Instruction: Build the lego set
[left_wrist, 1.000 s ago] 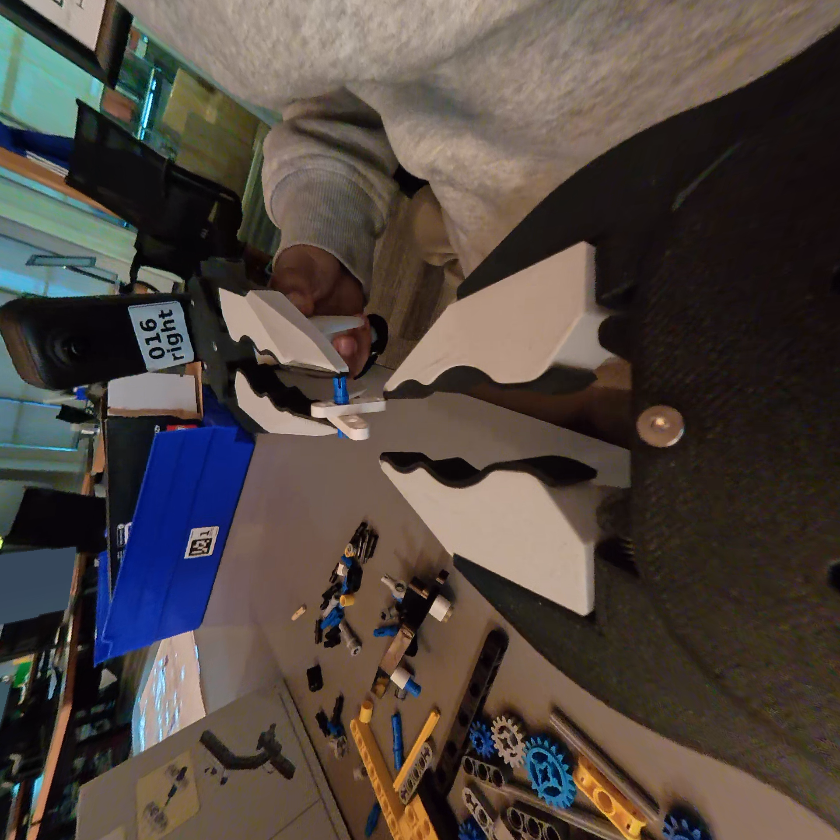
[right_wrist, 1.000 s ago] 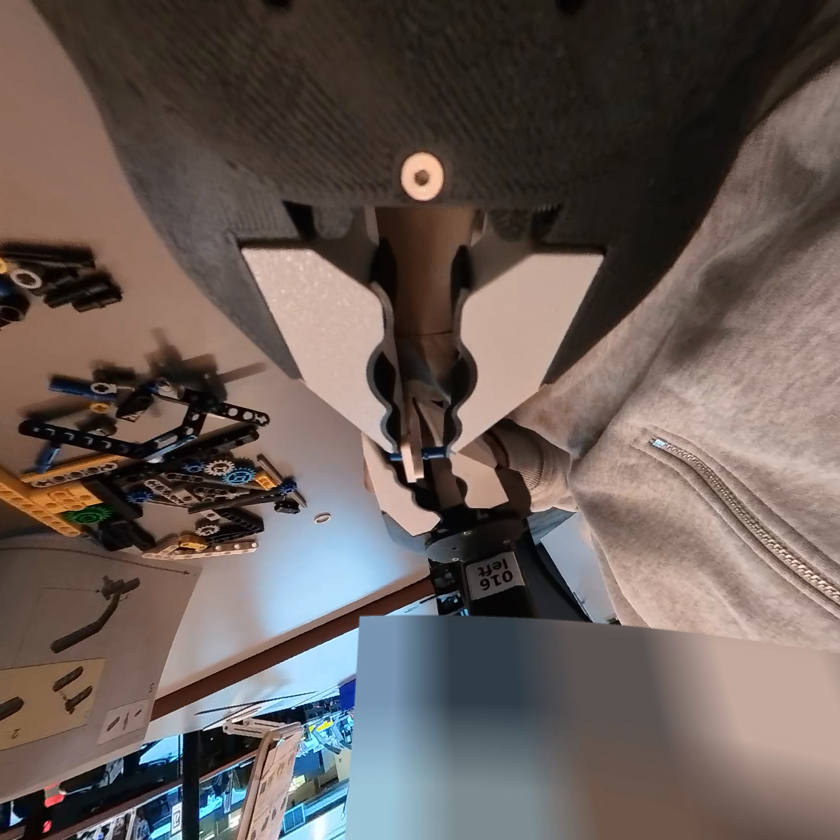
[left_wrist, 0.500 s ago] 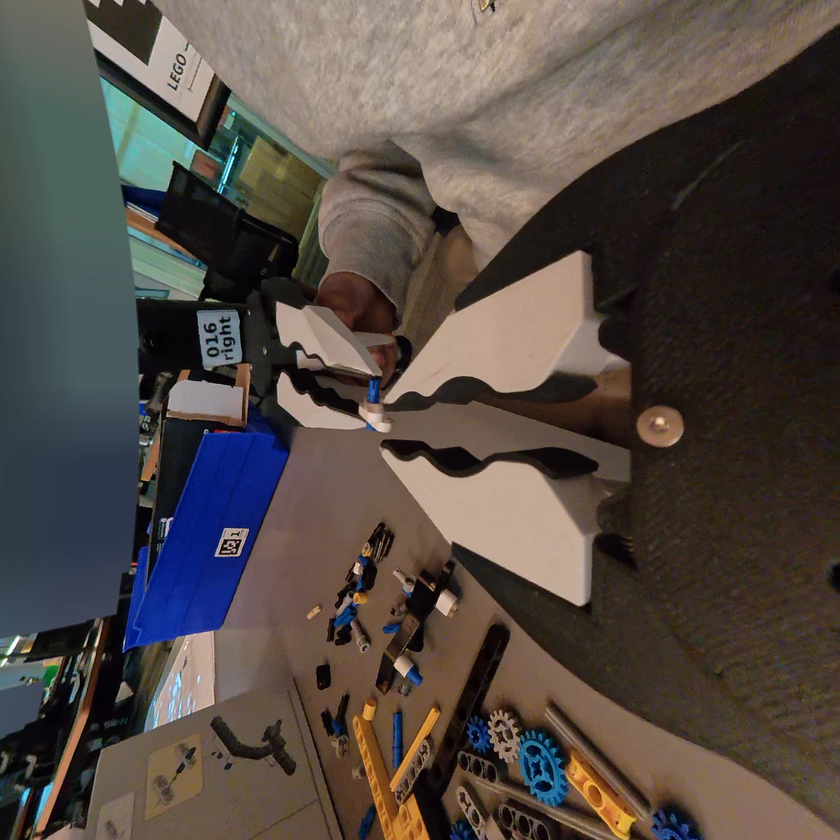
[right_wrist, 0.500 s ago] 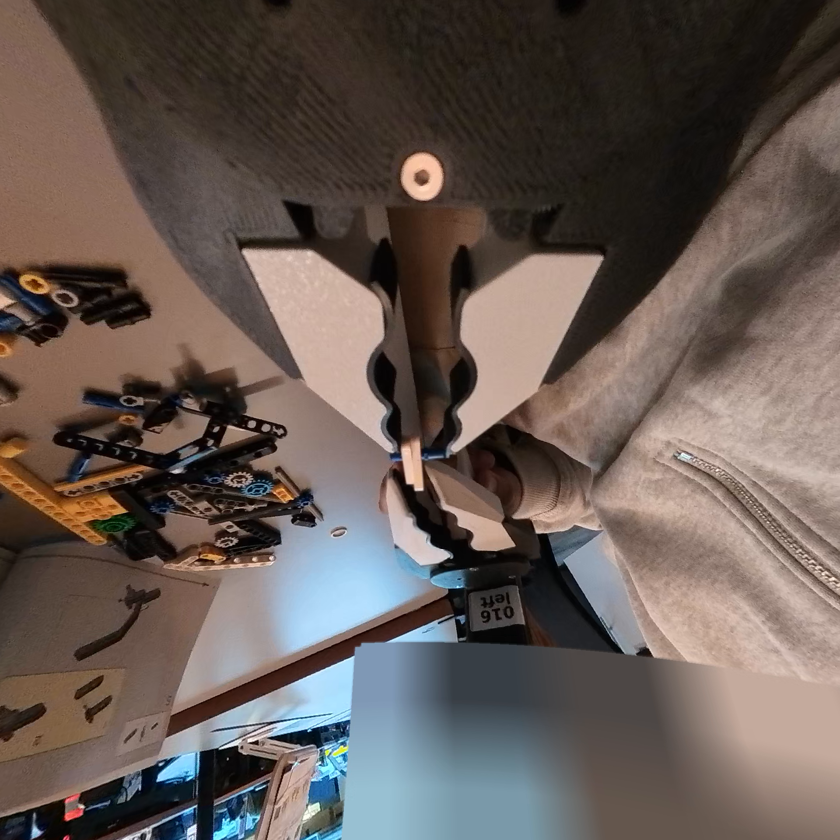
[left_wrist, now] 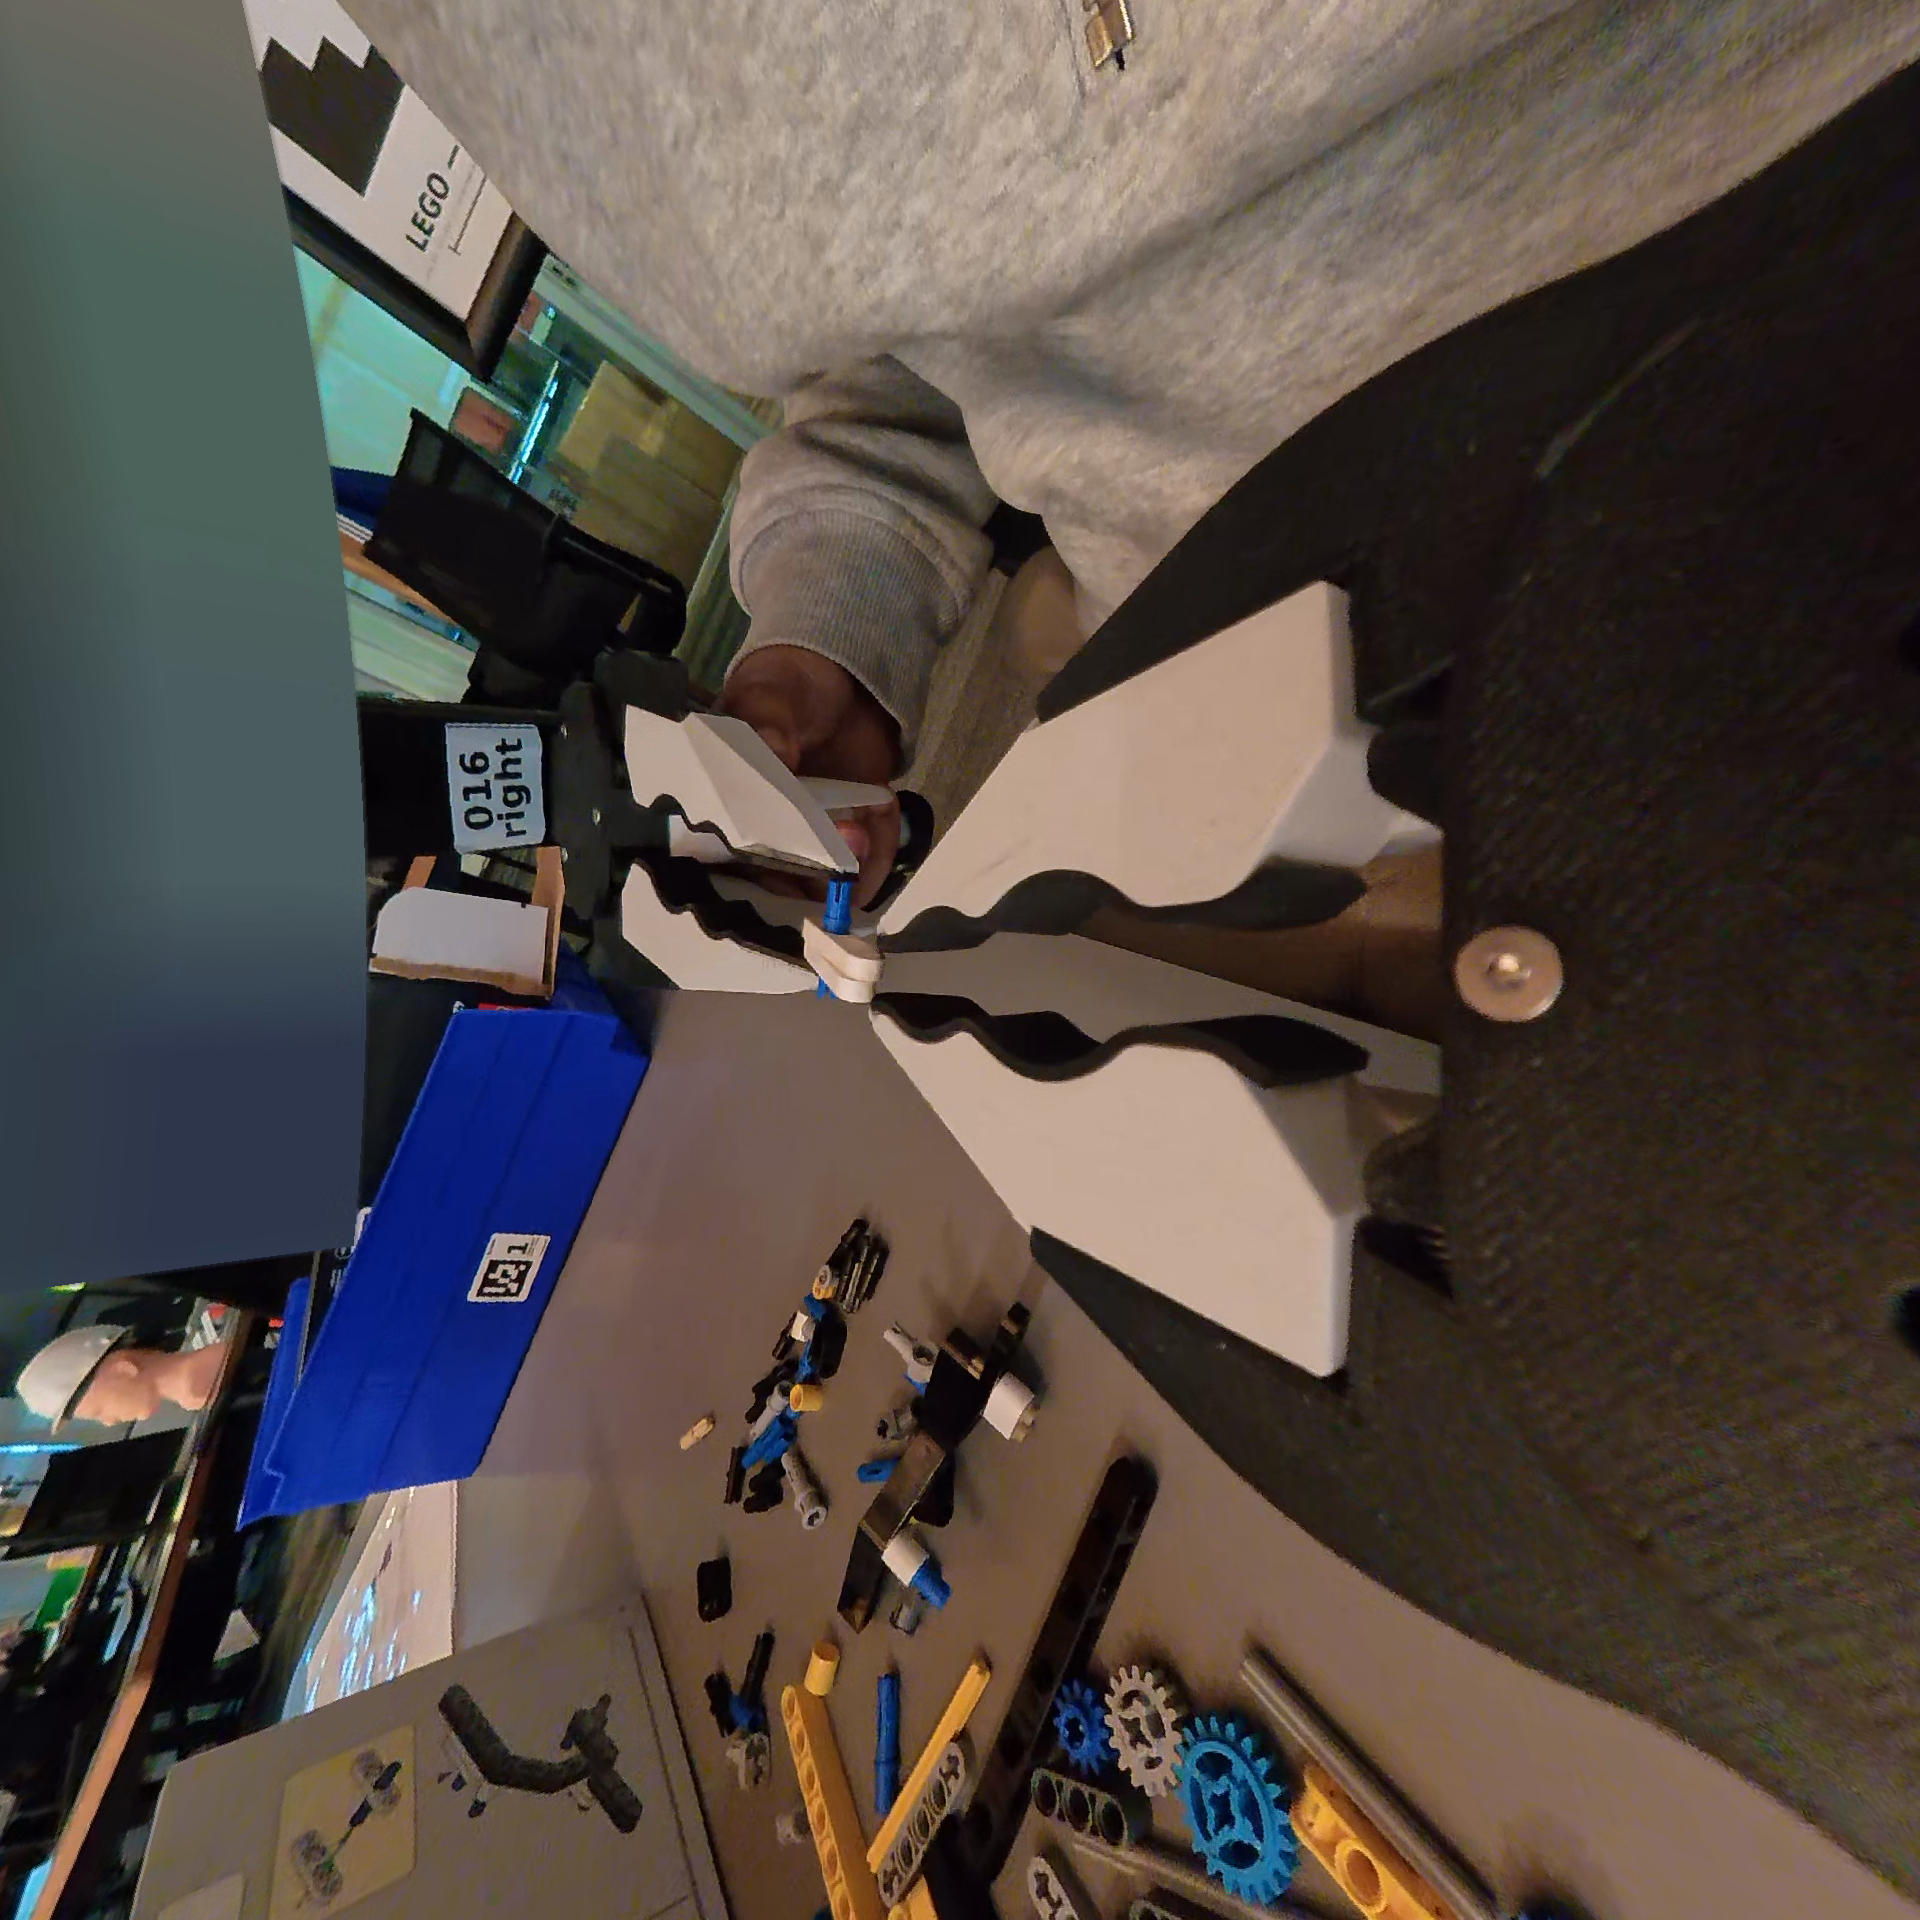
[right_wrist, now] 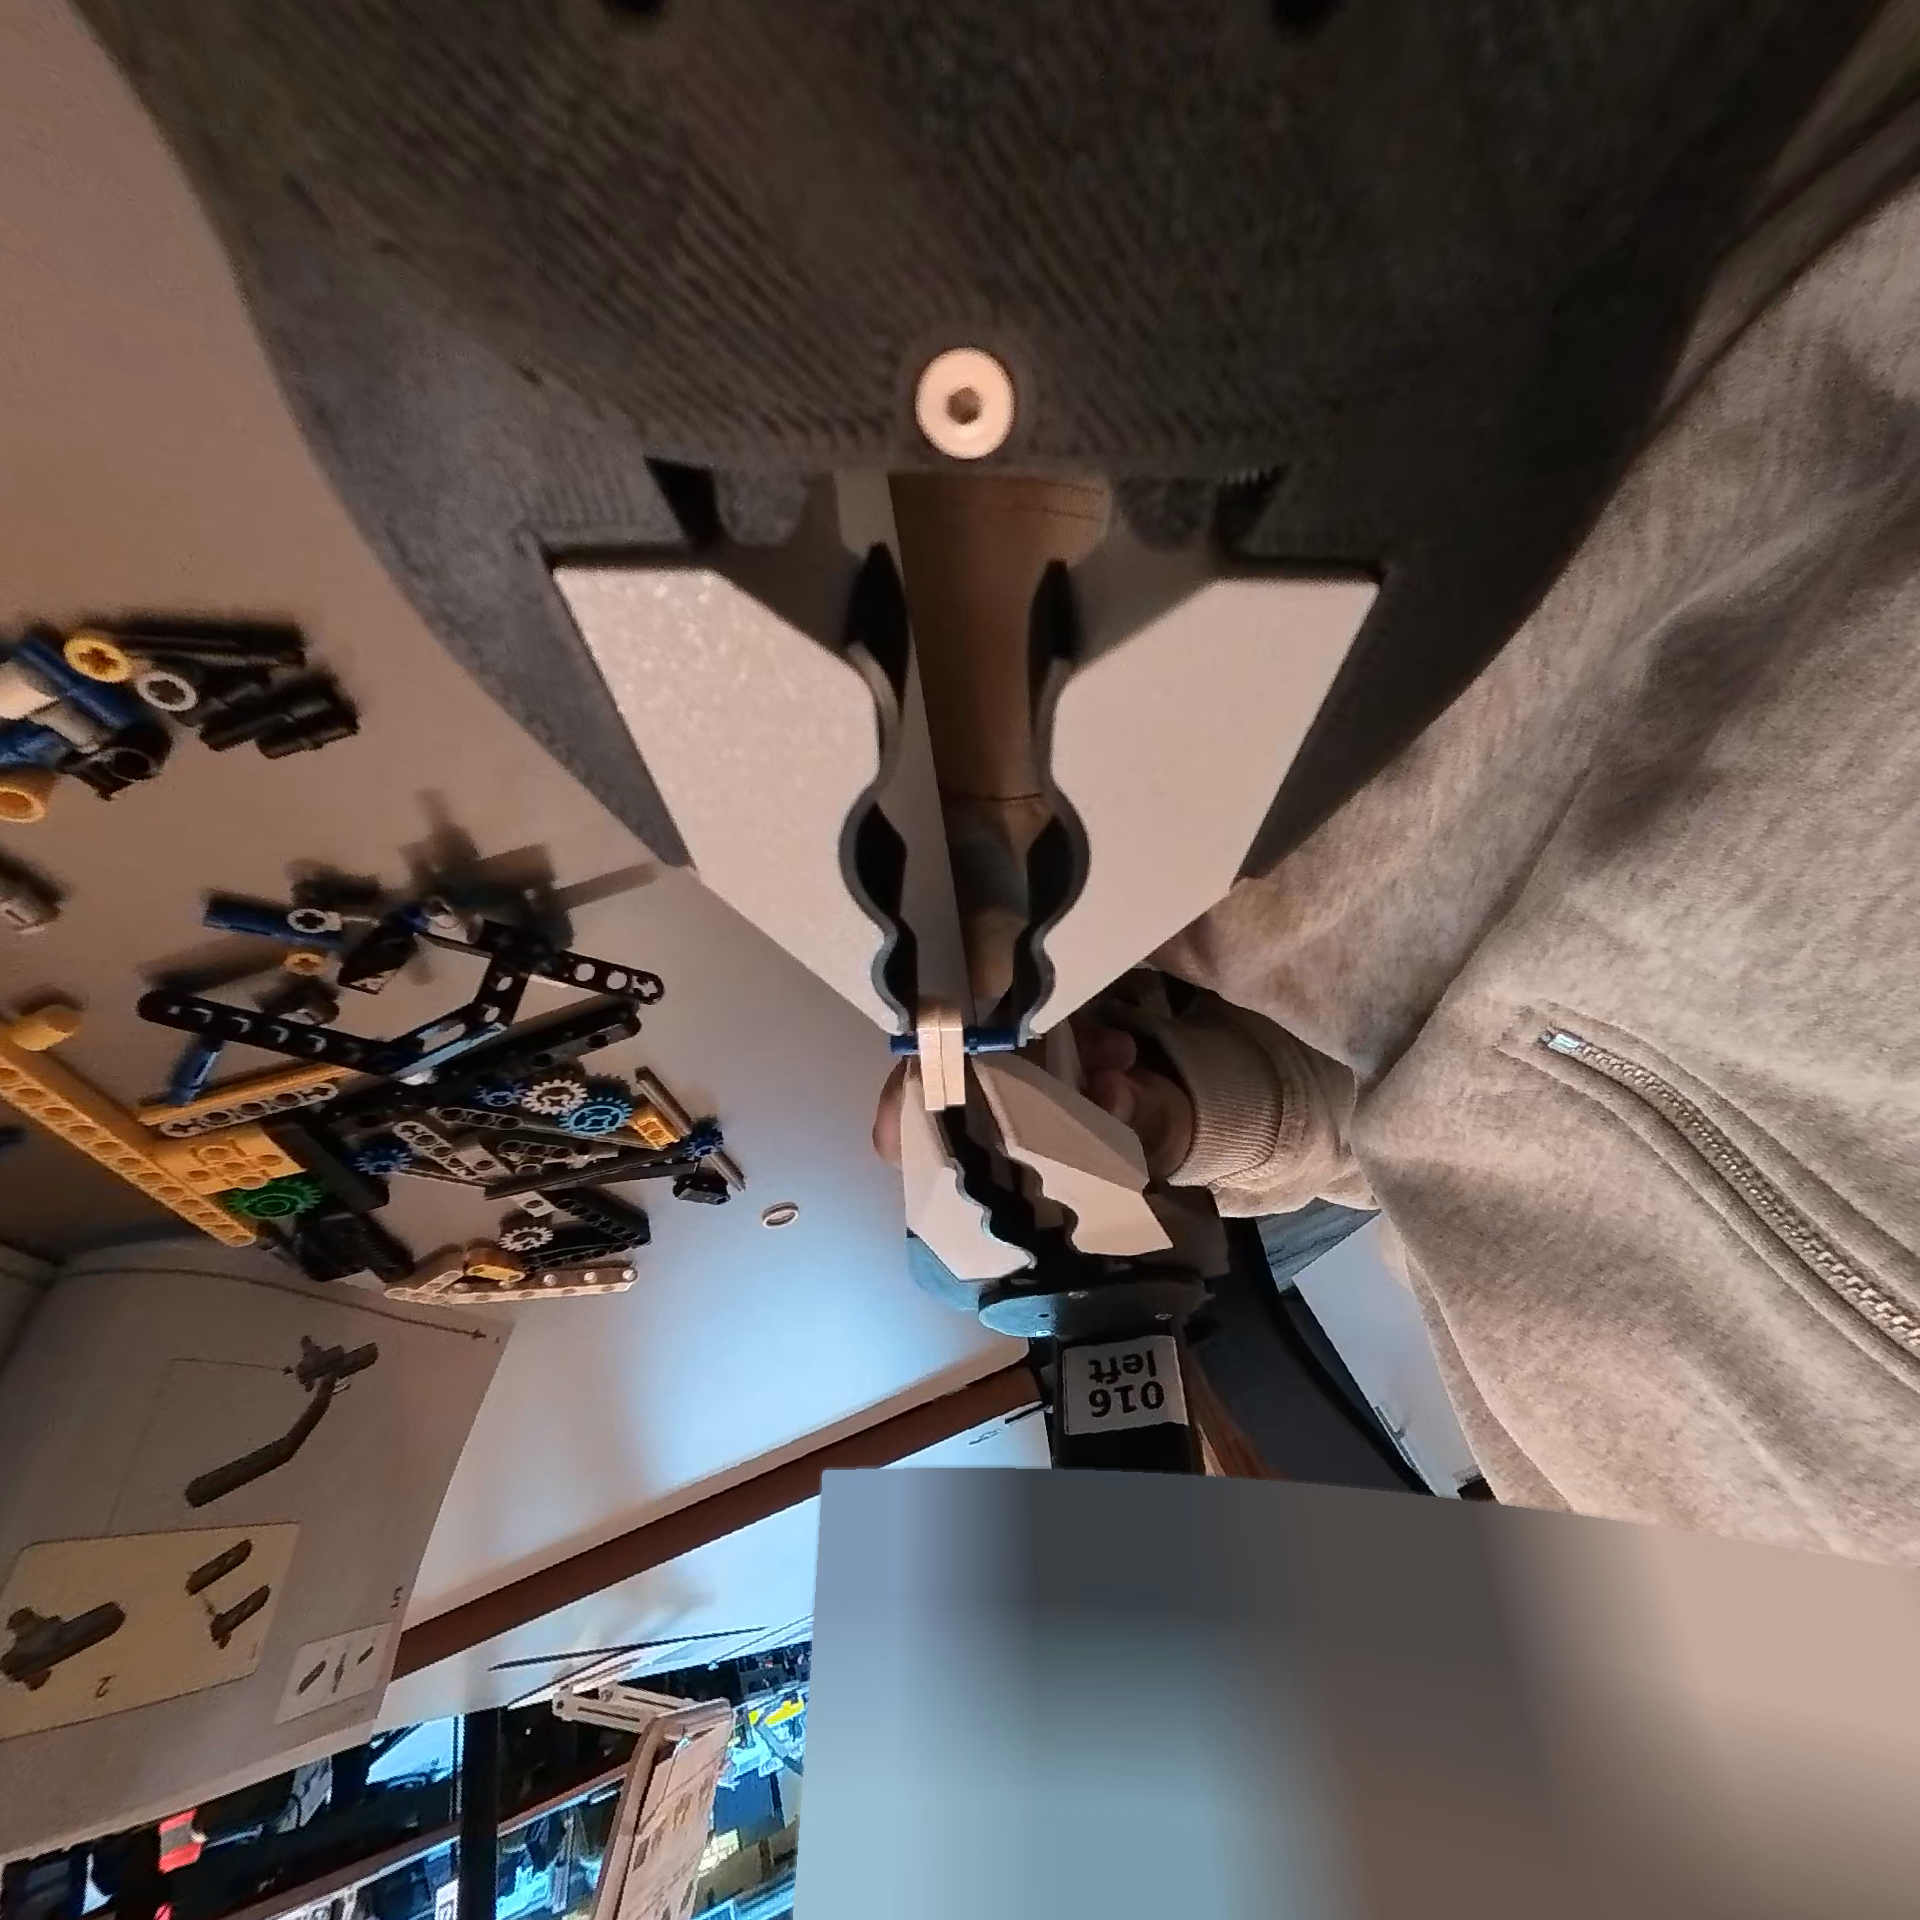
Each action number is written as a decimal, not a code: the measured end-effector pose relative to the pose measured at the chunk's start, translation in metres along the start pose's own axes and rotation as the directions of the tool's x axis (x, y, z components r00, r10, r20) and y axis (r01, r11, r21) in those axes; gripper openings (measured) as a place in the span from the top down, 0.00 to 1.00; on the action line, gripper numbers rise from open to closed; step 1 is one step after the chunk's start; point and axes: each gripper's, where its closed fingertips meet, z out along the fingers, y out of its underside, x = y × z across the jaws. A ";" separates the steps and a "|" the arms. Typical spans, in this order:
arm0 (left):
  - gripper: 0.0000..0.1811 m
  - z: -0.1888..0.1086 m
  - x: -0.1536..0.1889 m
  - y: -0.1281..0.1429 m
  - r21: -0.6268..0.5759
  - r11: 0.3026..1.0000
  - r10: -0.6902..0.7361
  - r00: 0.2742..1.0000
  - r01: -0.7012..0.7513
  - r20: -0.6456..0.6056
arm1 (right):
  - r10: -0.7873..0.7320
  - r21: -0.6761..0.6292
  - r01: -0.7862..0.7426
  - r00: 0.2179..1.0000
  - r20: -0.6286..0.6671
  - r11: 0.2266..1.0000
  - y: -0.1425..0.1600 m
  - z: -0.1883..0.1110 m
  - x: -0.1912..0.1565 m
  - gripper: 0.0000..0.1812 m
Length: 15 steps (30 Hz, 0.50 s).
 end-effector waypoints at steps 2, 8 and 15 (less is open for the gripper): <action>0.96 0.000 0.000 0.000 0.000 1.000 -0.008 1.000 0.008 -0.004 | 0.000 -0.002 0.000 1.000 0.000 1.000 0.000 0.000 0.000 0.91; 0.96 -0.001 0.000 0.001 -0.004 1.000 -0.020 1.000 0.020 -0.013 | -0.002 -0.009 0.002 1.000 0.003 1.000 0.001 0.001 0.000 0.92; 0.97 -0.002 0.001 0.001 -0.010 0.999 -0.043 0.999 0.043 -0.033 | -0.018 -0.020 0.018 1.000 -0.006 1.000 0.003 0.001 0.000 0.97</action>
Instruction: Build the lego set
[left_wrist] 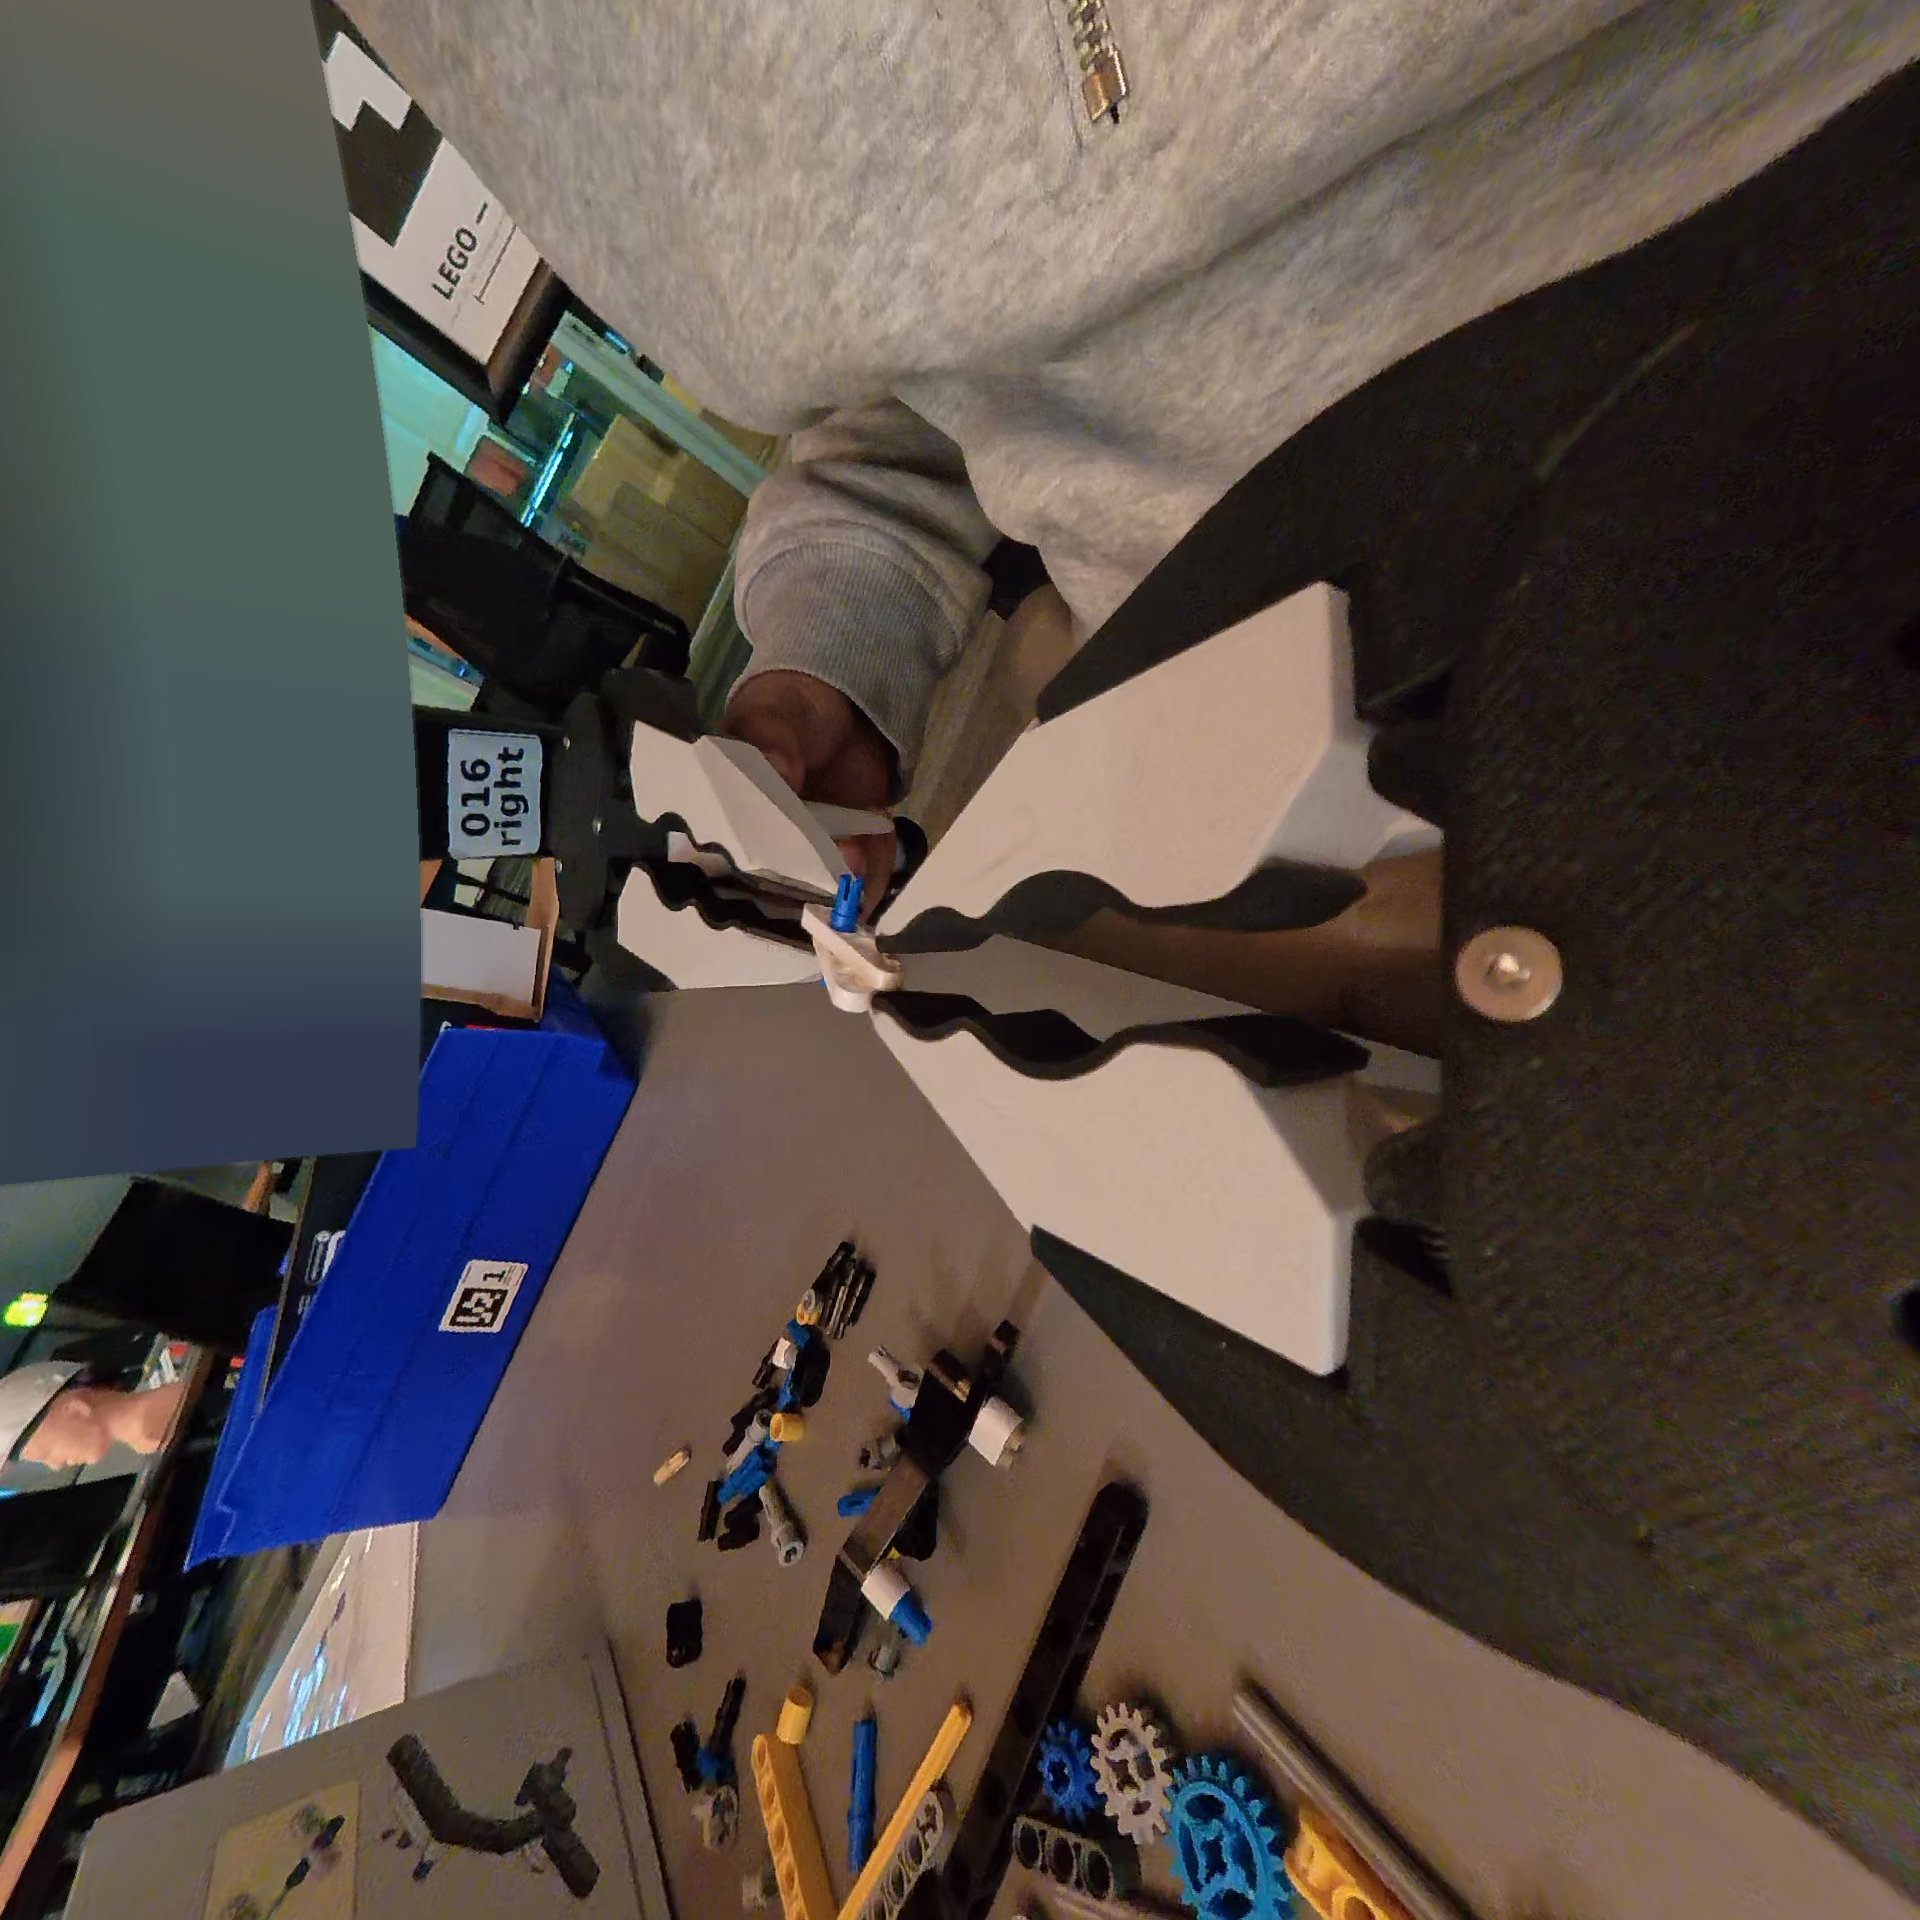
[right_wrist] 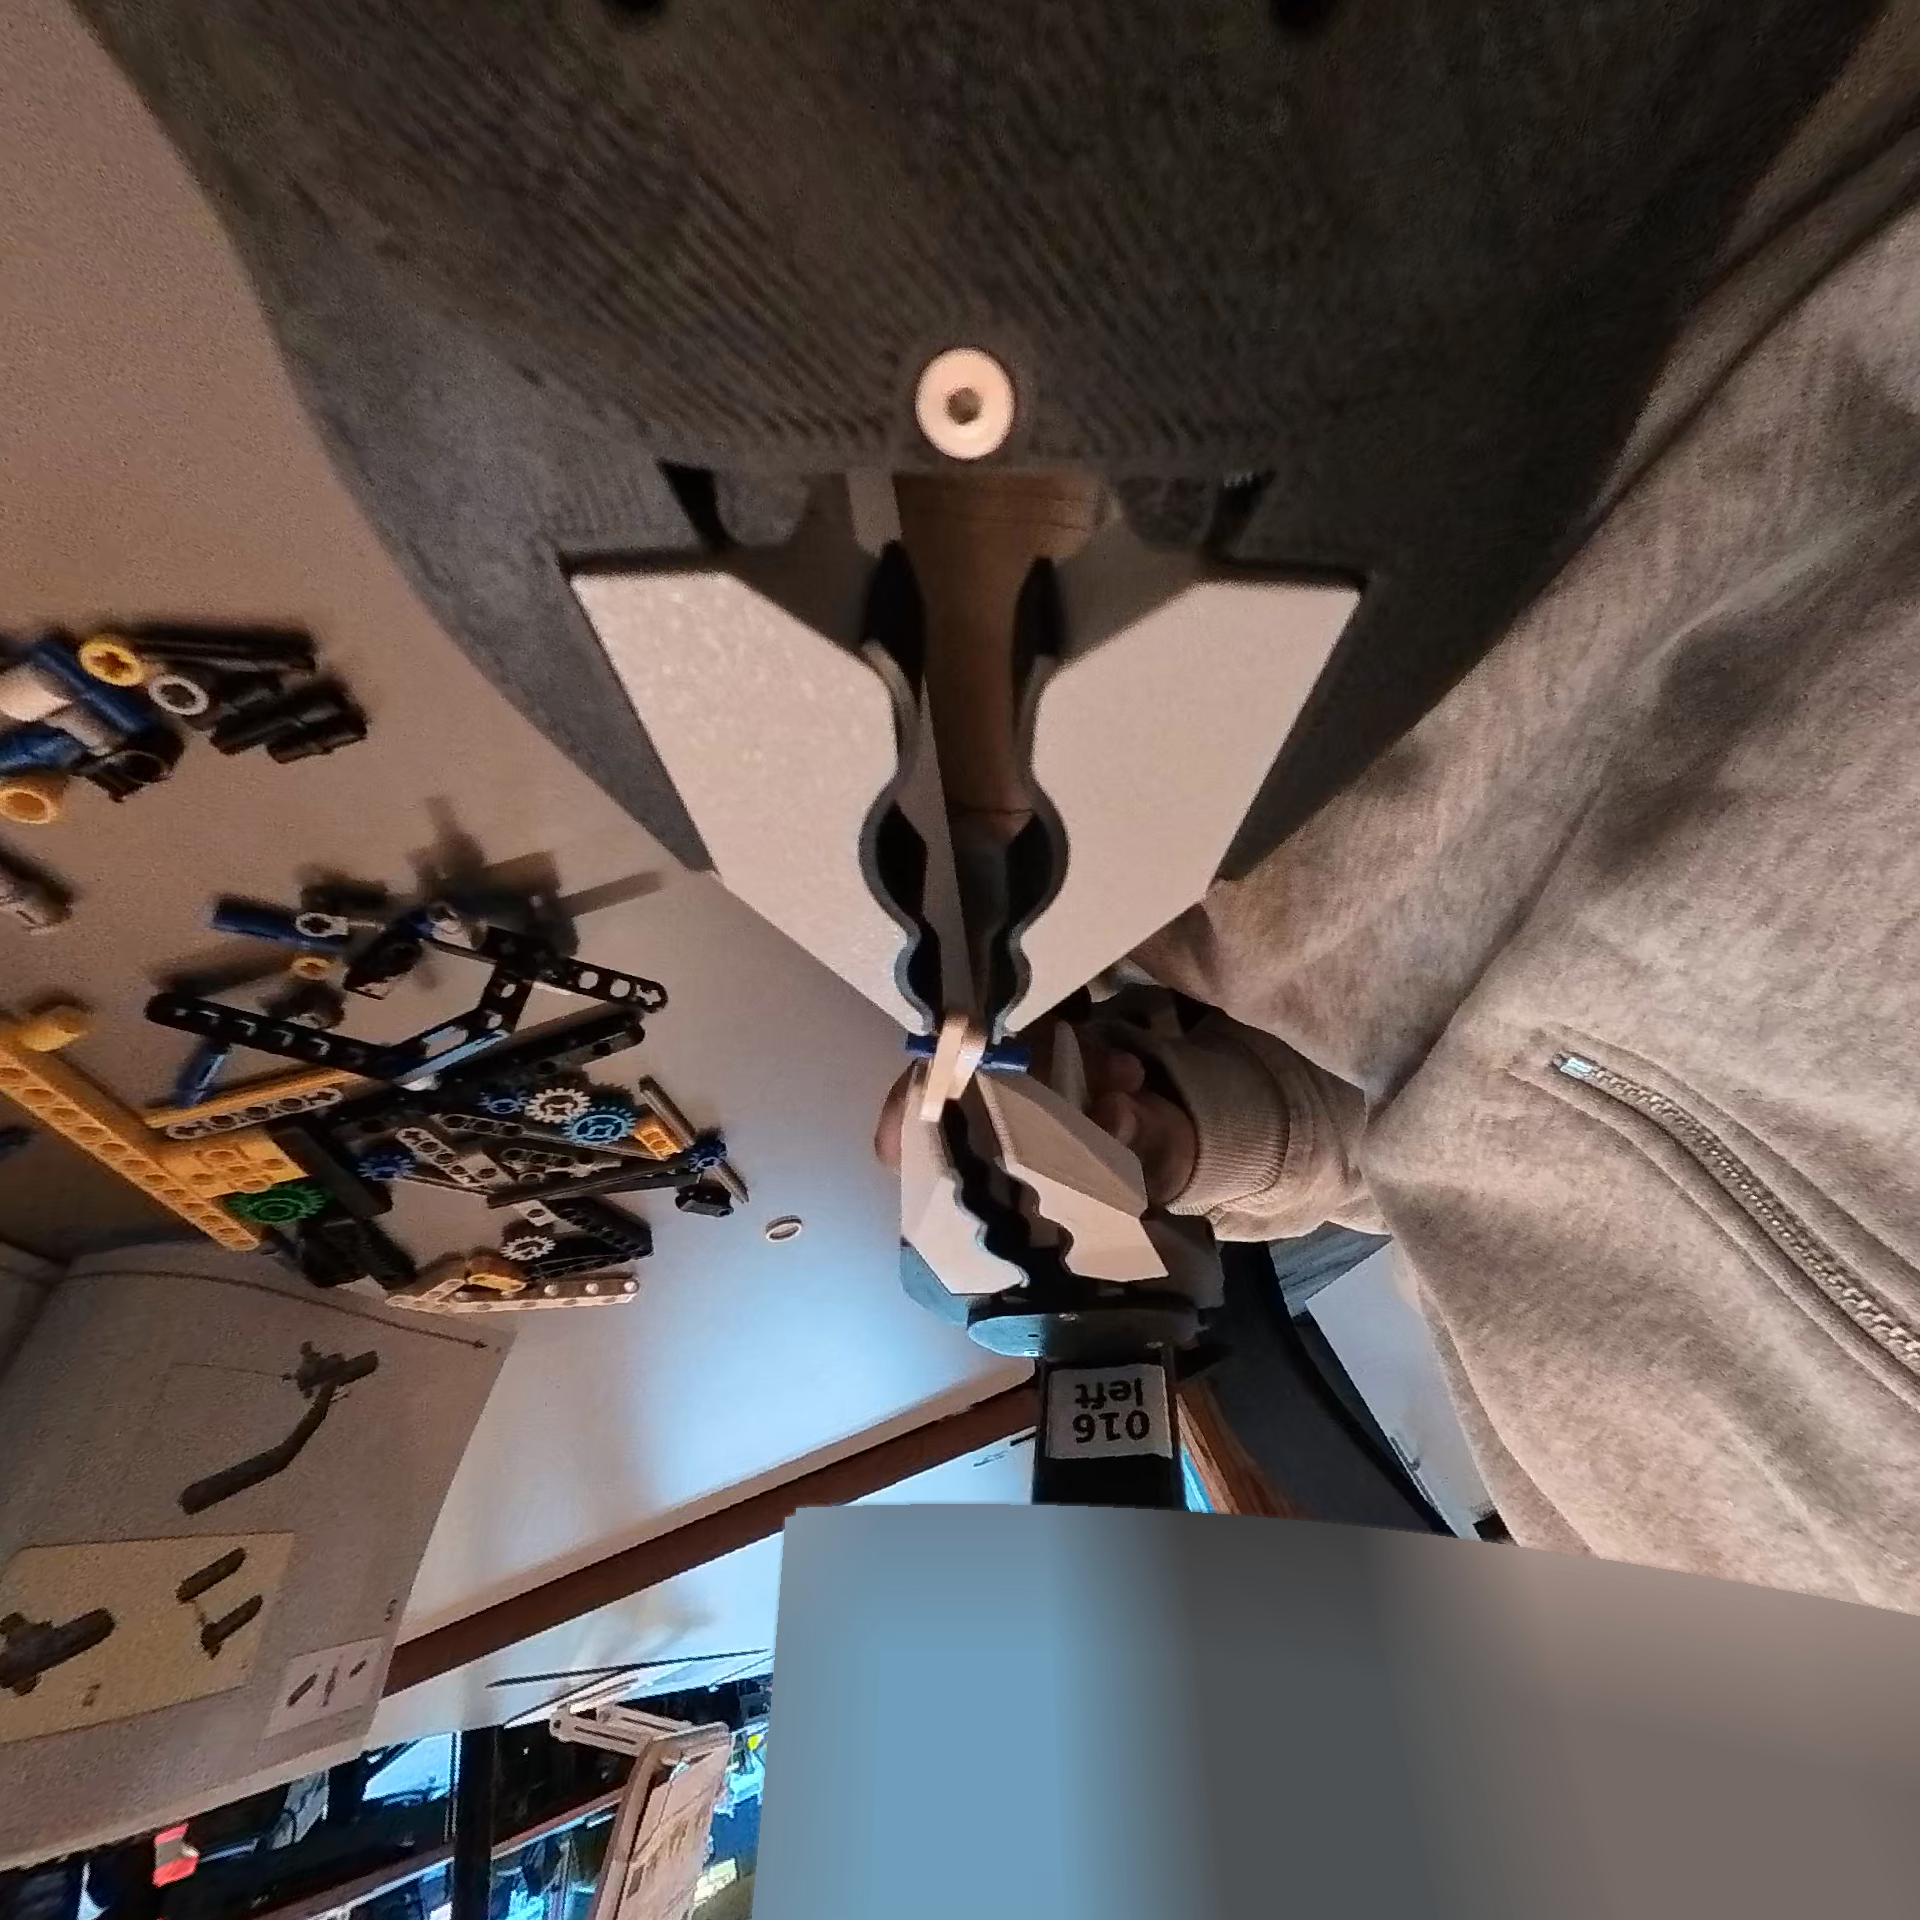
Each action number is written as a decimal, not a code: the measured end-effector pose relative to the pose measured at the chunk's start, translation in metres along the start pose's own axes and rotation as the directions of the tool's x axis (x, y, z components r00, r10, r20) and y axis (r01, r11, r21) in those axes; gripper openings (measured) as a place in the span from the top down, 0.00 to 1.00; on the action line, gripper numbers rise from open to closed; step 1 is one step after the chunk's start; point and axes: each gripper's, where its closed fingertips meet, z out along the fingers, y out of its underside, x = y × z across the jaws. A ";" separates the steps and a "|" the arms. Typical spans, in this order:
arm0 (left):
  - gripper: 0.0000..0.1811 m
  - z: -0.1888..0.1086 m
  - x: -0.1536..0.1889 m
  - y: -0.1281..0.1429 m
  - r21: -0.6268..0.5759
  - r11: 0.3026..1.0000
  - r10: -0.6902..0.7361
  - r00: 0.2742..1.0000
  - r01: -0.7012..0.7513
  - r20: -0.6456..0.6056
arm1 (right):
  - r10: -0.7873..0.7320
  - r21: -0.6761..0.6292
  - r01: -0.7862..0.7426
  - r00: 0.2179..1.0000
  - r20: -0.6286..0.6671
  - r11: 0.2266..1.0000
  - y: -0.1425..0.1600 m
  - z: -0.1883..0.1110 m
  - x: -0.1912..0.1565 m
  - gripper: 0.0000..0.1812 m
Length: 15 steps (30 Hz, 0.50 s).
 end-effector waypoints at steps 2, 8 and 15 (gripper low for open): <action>0.97 0.000 0.000 0.000 0.001 1.000 0.001 1.000 -0.001 -0.001 | 0.001 0.000 -0.001 1.000 0.002 1.000 0.000 0.000 0.000 0.96; 0.98 0.000 -0.001 0.000 -0.001 1.000 -0.003 1.000 0.003 -0.004 | 0.016 0.006 -0.016 1.000 -0.003 1.000 -0.001 0.000 0.002 0.97; 0.97 -0.001 0.001 0.001 -0.002 1.000 0.008 1.000 -0.008 -0.012 | 0.032 0.005 -0.032 0.999 0.006 0.999 -0.001 -0.001 0.002 0.97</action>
